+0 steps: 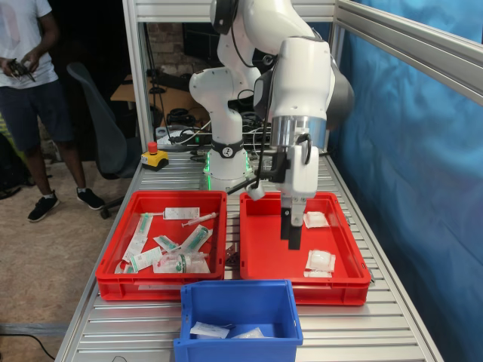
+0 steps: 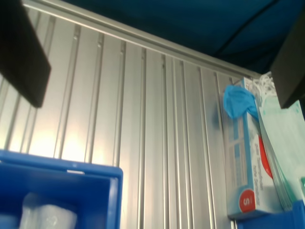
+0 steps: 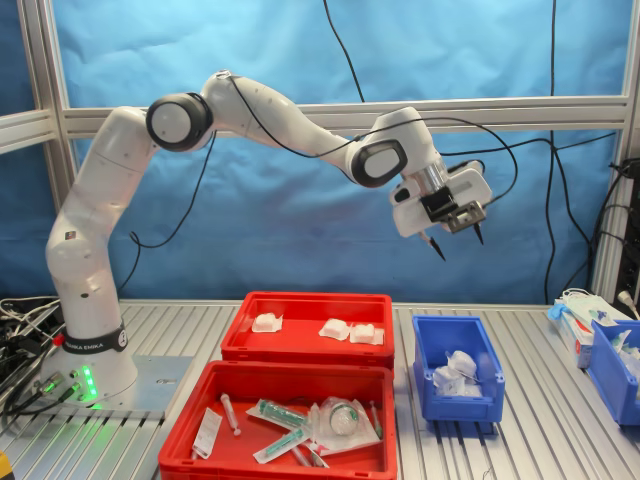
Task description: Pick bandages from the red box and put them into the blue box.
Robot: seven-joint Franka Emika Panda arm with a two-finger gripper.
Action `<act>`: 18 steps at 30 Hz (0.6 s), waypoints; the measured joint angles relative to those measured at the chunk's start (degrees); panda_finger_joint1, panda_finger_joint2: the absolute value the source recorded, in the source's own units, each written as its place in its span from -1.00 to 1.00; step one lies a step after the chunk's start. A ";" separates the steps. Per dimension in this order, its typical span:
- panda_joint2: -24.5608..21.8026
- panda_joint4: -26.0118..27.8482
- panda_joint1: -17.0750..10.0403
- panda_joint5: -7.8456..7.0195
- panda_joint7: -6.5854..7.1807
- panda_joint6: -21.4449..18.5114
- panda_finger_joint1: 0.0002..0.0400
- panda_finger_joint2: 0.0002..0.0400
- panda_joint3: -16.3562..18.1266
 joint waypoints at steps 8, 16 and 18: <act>-6.89 -7.53 -0.66 -4.16 -1.86 0.13 1.00 1.00 3.53; -12.90 -16.04 -5.80 -6.85 -2.73 -0.71 1.00 1.00 11.13; -13.41 -16.69 -6.43 -6.95 -2.79 -1.13 1.00 1.00 11.85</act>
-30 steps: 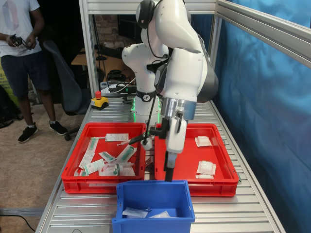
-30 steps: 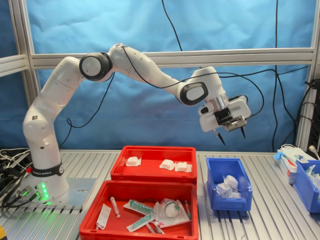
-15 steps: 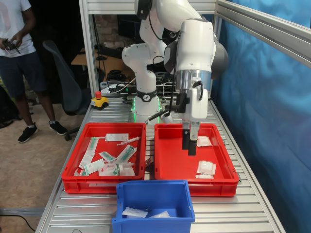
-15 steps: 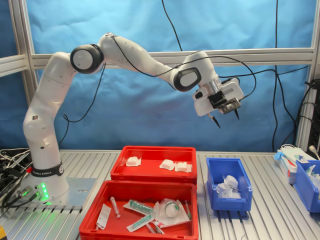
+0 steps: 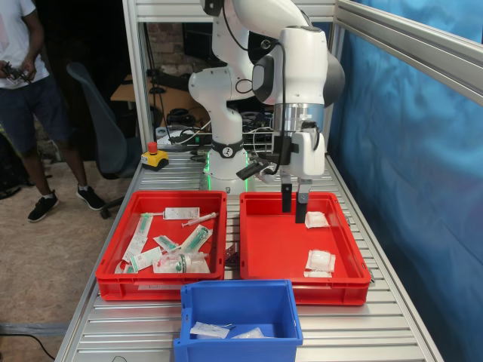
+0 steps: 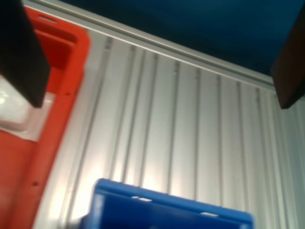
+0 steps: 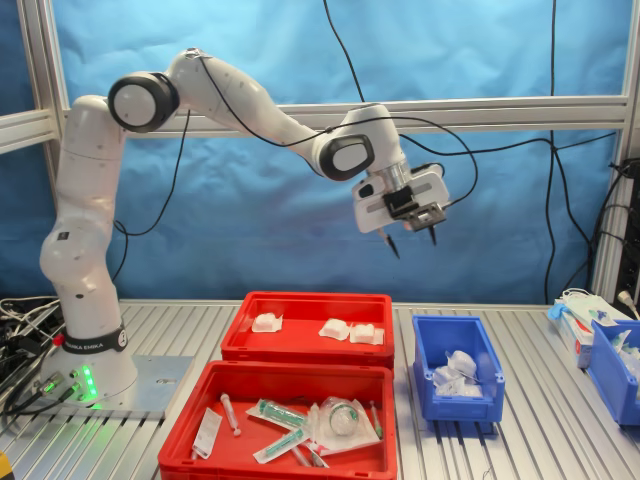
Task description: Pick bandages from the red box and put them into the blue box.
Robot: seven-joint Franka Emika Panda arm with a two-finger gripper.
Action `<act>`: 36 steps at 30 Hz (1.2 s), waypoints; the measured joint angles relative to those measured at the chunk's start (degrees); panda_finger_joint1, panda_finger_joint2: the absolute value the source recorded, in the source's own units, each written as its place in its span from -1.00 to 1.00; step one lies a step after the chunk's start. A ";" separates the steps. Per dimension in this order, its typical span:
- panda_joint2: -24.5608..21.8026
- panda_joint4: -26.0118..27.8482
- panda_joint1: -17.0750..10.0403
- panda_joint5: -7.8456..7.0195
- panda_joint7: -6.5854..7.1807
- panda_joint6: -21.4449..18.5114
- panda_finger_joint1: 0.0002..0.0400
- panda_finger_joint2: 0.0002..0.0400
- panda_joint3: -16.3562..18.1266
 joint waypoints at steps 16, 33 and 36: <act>-11.35 -10.55 -13.75 -0.54 -0.72 -14.69 1.00 1.00 10.61; -15.19 -16.44 -22.72 -0.54 -0.94 -16.98 1.00 1.00 15.31; -15.19 -16.78 -23.20 -0.54 -0.94 -17.13 1.00 1.00 15.43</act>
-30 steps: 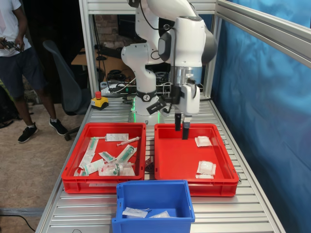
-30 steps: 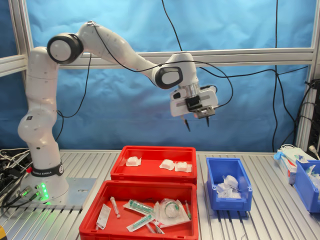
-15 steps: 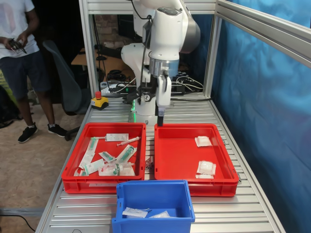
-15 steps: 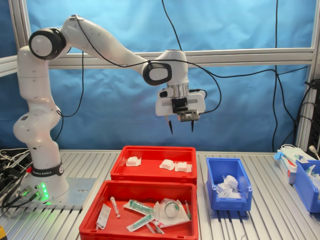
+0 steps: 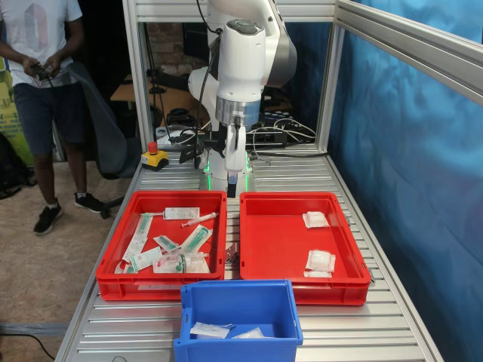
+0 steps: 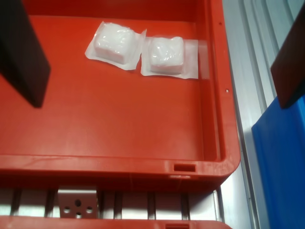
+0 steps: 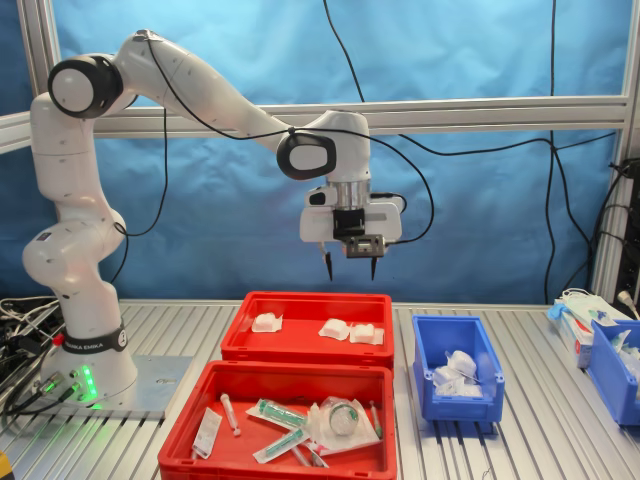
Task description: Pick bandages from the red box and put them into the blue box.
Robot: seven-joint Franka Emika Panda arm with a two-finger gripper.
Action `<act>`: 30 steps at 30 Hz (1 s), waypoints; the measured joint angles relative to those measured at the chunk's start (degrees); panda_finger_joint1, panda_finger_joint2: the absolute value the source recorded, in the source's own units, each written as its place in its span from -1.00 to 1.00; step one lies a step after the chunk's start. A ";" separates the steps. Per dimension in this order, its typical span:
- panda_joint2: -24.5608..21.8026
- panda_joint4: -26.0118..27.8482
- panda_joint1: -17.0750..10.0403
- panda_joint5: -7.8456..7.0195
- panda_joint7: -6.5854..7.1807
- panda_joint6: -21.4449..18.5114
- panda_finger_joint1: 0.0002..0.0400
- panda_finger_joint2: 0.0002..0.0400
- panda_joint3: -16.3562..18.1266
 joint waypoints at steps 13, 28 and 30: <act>0.00 -0.10 -0.31 0.00 0.00 -0.16 1.00 1.00 0.38; 0.00 -0.17 -0.31 0.00 0.00 -0.16 1.00 1.00 0.57; 0.00 -0.17 -0.31 0.00 0.00 -0.17 1.00 1.00 0.58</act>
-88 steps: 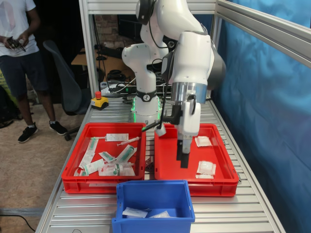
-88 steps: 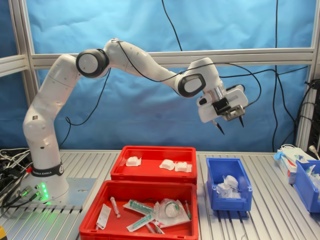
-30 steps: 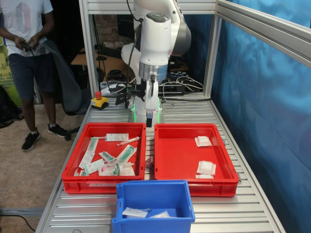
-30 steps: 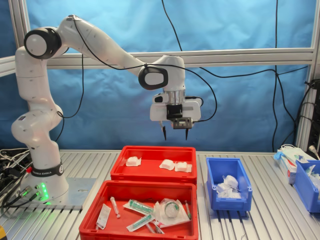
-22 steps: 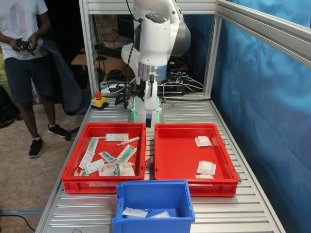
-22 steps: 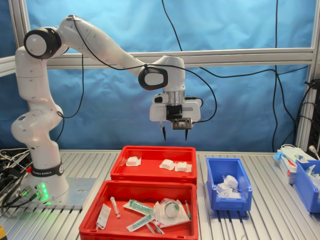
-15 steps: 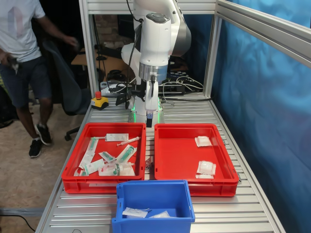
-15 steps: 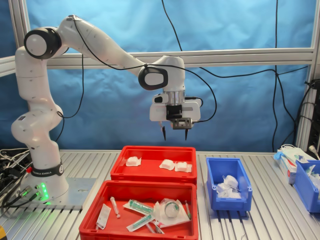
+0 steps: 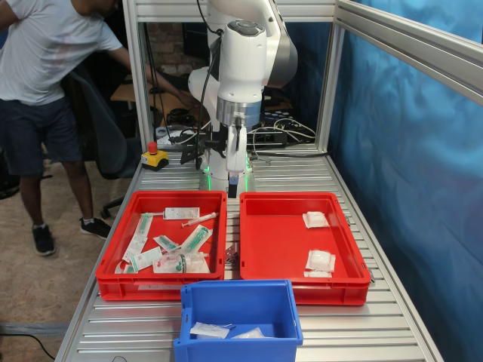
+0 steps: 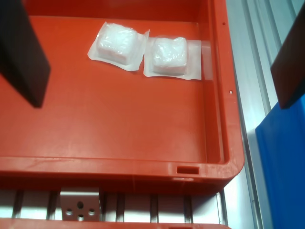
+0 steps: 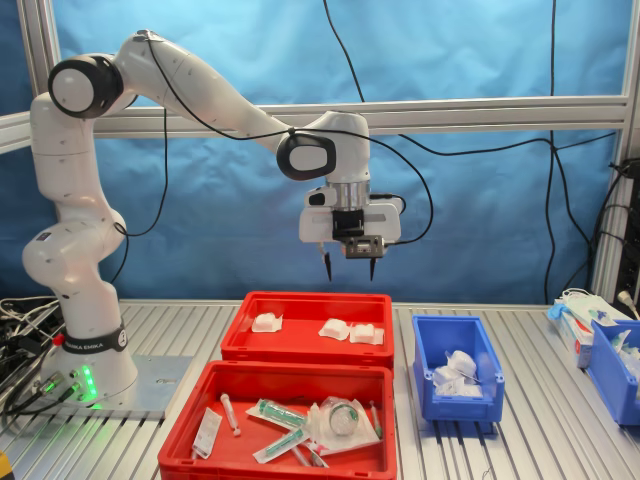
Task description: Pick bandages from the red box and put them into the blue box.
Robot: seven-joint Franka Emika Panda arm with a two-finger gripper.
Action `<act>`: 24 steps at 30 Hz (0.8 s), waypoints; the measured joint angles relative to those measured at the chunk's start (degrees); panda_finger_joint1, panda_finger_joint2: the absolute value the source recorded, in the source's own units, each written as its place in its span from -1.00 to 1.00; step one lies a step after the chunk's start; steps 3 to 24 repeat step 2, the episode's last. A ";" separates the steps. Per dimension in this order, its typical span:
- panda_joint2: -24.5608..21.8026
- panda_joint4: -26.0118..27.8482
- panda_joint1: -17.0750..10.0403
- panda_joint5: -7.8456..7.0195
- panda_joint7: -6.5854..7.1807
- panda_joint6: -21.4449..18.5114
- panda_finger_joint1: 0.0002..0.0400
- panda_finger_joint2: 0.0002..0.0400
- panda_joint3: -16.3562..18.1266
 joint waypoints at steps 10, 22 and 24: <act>0.00 0.00 0.00 0.00 0.00 0.00 1.00 1.00 0.00; 0.00 0.00 0.00 0.00 0.00 0.00 1.00 1.00 0.00; 0.00 0.00 0.00 0.00 0.00 0.00 1.00 1.00 0.00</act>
